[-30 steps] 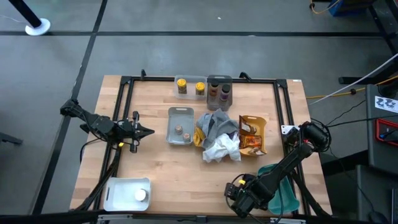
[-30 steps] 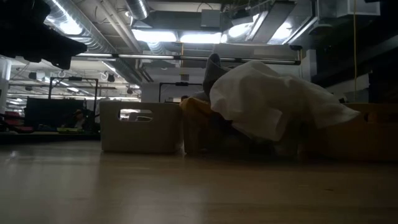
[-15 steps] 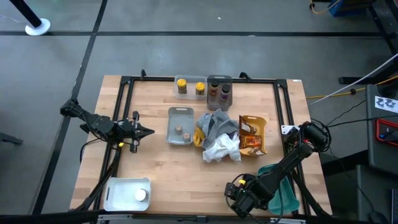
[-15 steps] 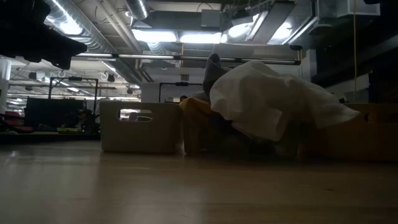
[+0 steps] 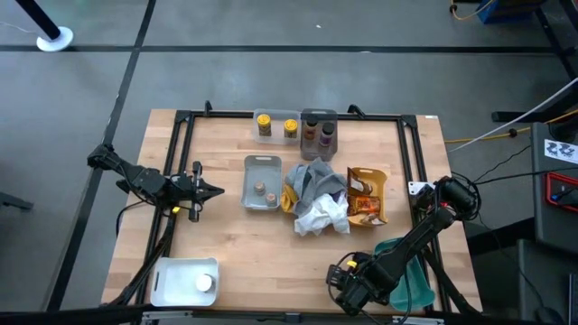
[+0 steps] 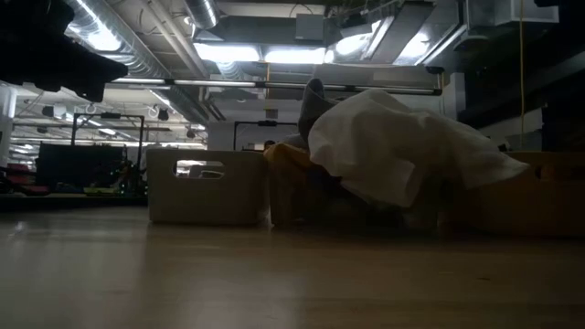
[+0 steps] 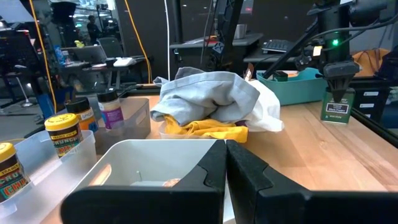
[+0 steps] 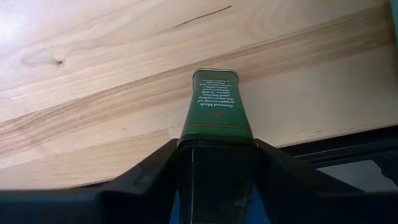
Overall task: Sort spices by type
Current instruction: Put the green seasoning can into the green bin
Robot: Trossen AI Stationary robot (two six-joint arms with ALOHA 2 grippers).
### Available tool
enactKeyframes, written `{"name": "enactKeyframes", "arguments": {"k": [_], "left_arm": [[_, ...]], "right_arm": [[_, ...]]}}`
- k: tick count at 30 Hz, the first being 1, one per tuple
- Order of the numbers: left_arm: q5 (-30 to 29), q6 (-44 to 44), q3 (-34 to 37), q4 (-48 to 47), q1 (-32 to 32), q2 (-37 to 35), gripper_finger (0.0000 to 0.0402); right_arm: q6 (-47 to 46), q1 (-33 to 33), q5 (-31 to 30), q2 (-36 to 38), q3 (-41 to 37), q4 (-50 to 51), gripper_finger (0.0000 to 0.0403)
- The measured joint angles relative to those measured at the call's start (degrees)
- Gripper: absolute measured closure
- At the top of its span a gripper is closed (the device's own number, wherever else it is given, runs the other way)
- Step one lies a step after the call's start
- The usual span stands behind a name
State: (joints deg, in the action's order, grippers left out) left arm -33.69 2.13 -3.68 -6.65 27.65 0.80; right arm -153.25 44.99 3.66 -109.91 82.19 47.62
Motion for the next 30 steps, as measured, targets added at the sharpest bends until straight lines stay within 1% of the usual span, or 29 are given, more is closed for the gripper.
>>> {"name": "enactKeyframes", "arguments": {"k": [6, 10, 13, 18, 20, 24, 30], "left_arm": [[0.01, -0.01, 0.0, -0.01, 0.0, 0.0, 0.0398], [0.0, -0.01, 0.0, 0.0, -0.01, 0.0, 0.0398], [0.0, -0.02, 0.0, 0.01, -0.01, 0.0, 0.0398], [0.0, -0.01, 0.0, 0.0, -0.01, 0.0, 0.0398], [0.01, -0.02, 0.0, 0.0, 0.0, 0.0, 0.0398], [0.01, -0.02, 0.01, 0.0, -0.01, 0.0, 0.0398], [0.02, -0.02, 0.02, -0.01, -0.01, 0.0, 0.0398]], "right_arm": [[0.01, 0.0, 0.01, 0.0, 0.0, -0.17, 0.0252], [0.02, 0.0, 0.02, 0.0, 0.0, -0.34, 0.0269], [0.02, 0.0, 0.01, 0.0, 0.0, -0.38, 0.0267], [-0.91, 0.0, 0.0, 0.0, 0.0, -0.38, 0.0249], [-1.01, 0.0, 0.02, 0.0, 0.0, -0.38, 0.0251], [-1.0, 0.0, 0.0, 0.0, 0.0, -0.57, 0.027], [-1.01, 0.0, 0.04, 0.23, 0.0, -0.31, 0.0266]]}}
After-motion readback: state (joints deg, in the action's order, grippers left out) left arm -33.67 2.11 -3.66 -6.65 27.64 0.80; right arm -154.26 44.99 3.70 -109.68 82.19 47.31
